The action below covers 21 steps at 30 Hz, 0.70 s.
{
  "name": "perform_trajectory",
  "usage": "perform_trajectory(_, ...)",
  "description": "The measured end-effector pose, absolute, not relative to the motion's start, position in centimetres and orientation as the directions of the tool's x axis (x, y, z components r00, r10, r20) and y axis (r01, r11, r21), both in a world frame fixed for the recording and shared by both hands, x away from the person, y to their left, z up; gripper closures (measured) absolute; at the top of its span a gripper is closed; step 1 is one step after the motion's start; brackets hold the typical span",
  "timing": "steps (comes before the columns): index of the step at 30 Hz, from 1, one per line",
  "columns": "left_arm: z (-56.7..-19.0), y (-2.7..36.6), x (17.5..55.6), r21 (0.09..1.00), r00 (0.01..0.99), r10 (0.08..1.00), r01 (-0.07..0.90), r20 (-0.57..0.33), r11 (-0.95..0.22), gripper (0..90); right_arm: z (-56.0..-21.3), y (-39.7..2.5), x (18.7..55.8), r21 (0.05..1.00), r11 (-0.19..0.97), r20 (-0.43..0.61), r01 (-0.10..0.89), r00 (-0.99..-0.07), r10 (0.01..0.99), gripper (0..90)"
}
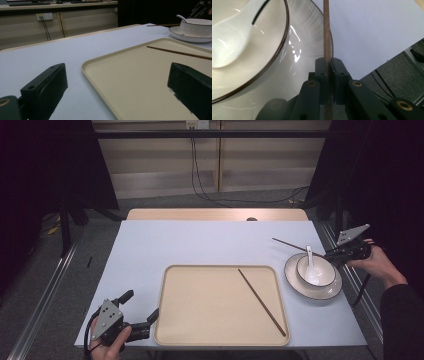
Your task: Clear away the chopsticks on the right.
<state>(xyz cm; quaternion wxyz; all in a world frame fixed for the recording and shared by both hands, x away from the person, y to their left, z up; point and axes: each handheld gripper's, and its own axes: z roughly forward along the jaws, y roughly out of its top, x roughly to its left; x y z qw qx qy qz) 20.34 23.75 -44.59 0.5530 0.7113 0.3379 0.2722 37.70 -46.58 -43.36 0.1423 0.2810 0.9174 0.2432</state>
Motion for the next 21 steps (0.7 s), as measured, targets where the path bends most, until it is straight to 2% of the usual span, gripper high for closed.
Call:
perform_trajectory(5,-44.5,23.8,20.3,0.971,0.628,0.778,0.168,0.026,-0.168,2.7,-42.3,-46.9,37.6,0.591,0.648,-0.079,0.481,-0.765,0.64,84.5)
perform_trajectory(13,-44.5,23.7,20.2,0.974,0.618,0.786,0.169,0.017,-0.154,2.2,-41.2,-46.9,37.1,0.636,0.537,0.006,0.554,-0.699,0.715,84.5)
perform_trajectory(21,-44.5,24.0,20.2,0.975,0.587,0.81,0.175,0.009,-0.137,1.3,-40.2,-46.2,36.5,0.692,0.469,0.027,0.549,-0.668,0.744,84.5)
